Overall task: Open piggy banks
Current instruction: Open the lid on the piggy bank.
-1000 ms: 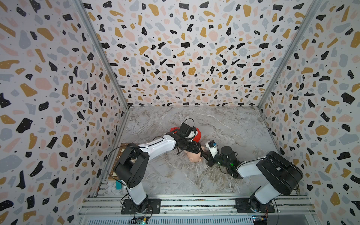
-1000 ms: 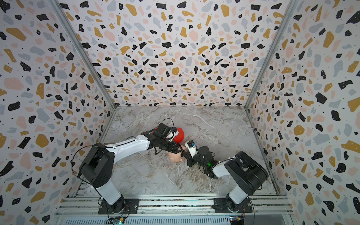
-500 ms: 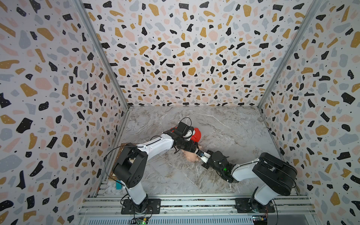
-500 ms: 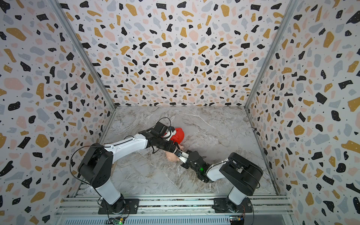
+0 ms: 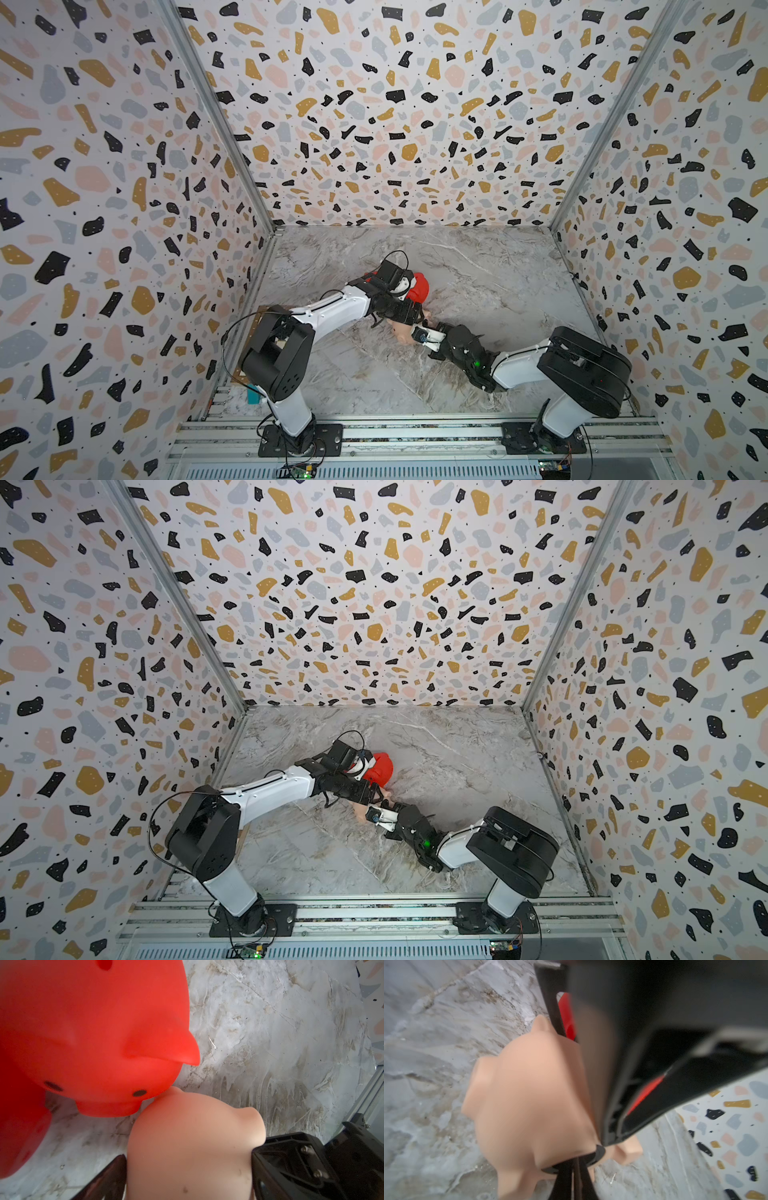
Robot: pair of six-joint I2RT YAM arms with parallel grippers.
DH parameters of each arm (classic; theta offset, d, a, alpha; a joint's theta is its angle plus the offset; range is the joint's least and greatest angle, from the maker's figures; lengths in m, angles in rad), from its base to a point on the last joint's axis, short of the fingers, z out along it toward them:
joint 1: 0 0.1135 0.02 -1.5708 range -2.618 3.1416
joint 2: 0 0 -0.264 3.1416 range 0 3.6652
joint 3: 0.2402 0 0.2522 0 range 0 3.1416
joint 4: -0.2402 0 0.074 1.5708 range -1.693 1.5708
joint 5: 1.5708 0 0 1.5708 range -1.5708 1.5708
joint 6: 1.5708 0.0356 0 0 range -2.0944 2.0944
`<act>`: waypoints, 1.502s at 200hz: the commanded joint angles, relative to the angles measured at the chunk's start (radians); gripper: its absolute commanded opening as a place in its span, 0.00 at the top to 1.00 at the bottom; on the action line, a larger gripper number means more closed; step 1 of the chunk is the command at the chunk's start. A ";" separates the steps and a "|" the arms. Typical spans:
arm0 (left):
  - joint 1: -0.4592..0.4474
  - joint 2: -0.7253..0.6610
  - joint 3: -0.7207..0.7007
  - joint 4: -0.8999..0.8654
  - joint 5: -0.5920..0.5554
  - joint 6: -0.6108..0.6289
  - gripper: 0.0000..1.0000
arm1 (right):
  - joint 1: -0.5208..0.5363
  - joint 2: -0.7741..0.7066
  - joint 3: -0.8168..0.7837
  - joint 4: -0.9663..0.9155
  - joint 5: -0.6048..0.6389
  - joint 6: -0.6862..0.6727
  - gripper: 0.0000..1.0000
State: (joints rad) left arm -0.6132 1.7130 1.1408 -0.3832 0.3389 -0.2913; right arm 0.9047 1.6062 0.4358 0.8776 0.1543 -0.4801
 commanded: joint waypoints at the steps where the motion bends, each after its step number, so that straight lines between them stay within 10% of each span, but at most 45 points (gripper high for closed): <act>1: -0.020 0.042 -0.068 -0.087 -0.020 -0.002 0.12 | -0.082 -0.069 0.075 -0.137 -0.231 0.266 0.74; 47: -0.017 0.042 -0.064 -0.087 -0.039 -0.004 0.12 | -0.194 -0.153 0.015 -0.116 -0.381 0.452 0.56; 151: -0.015 0.020 -0.069 -0.085 -0.058 -0.011 0.12 | -0.352 -0.189 0.095 -0.496 -0.670 1.159 0.64; 248: -0.015 0.004 -0.085 -0.075 -0.051 -0.016 0.13 | -0.398 -0.148 0.014 -0.173 -0.870 1.843 0.74; 300: -0.016 -0.010 -0.088 -0.066 -0.055 -0.016 0.12 | -0.397 -0.135 0.013 -0.110 -0.858 1.990 0.77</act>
State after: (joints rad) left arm -0.6186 1.6878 1.1053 -0.3347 0.3058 -0.3061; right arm 0.5060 1.4879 0.4416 0.7109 -0.6930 1.3994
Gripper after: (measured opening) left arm 0.879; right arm 0.234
